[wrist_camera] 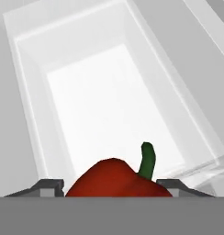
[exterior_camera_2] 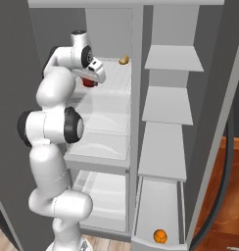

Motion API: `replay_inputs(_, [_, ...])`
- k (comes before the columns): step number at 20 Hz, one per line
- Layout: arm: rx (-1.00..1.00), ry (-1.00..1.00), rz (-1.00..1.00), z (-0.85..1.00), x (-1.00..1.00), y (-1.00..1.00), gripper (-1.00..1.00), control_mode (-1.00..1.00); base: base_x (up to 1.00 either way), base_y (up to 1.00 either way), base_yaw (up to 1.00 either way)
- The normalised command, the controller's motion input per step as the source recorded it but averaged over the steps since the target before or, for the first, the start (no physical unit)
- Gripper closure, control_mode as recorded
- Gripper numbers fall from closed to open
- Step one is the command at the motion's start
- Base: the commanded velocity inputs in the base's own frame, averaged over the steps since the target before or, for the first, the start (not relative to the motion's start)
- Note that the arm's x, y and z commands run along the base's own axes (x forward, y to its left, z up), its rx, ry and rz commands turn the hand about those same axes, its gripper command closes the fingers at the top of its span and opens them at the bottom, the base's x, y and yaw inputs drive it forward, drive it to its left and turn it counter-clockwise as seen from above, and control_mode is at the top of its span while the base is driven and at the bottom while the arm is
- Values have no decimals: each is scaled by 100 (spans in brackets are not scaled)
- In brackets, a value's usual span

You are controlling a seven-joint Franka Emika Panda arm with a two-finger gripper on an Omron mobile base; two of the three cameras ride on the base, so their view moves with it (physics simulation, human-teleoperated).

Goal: Take the bell pepper and orange from the fridge shelf and place them in the freezer drawer to begin freezing them.

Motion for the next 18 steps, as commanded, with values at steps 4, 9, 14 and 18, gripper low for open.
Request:
replay_inputs(4, [1, 0, 0, -15, -100, -29, 100, -100, 0, 0, 0])
replay_inputs(9, [0, 0, 2, -25, -100, 0, 100, -100, 0, 0, 0])
replay_inputs(14, [0, 0, 4, -38, -100, 4, 100, -100, 0, 0, 0])
replay_inputs(18, [0, 0, 3, -52, -100, 0, 100, -100, 0, 0, 0])
